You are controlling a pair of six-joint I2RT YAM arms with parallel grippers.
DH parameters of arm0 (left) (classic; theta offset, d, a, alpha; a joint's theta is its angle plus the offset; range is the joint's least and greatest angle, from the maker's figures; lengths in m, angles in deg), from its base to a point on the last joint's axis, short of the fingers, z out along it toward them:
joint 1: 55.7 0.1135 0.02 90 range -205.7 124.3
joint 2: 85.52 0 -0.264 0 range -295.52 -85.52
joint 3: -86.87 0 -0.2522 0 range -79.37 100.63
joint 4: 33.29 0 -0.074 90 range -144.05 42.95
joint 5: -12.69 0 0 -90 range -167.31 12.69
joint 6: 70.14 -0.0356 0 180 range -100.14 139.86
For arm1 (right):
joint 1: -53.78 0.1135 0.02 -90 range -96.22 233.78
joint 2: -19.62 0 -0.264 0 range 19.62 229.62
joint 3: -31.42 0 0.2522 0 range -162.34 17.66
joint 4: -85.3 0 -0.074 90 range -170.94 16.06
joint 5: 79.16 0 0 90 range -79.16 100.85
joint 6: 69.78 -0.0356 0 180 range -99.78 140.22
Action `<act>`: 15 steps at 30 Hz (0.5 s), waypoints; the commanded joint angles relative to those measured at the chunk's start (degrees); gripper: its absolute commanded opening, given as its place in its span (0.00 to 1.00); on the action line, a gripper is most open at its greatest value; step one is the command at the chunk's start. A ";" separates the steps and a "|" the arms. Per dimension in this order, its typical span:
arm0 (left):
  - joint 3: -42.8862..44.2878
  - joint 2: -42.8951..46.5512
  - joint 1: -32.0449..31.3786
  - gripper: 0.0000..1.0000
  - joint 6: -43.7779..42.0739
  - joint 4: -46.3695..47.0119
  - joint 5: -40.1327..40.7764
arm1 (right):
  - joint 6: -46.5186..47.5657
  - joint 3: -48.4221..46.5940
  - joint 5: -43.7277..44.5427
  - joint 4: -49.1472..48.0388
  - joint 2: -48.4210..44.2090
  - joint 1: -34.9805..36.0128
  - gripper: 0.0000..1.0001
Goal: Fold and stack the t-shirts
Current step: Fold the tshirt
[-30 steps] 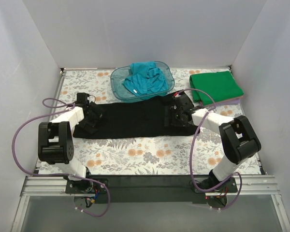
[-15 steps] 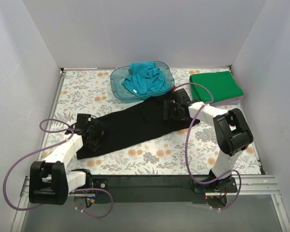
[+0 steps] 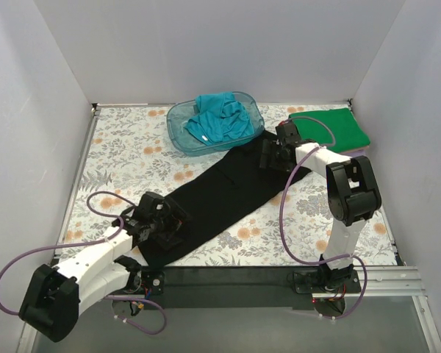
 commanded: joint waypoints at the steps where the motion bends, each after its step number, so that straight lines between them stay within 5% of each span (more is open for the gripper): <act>1: -5.74 -0.96 -6.41 0.98 10.20 -10.10 -1.34 | 2.28 -1.49 0.58 3.11 4.27 -0.92 0.98; 8: -3.31 -4.81 -22.14 0.98 18.82 -7.37 1.20 | 4.57 -7.73 0.14 3.11 8.92 -1.01 0.98; 15: 11.11 -7.38 -24.01 0.98 16.10 -21.51 10.42 | 5.53 -10.46 0.58 3.99 9.55 -1.10 0.97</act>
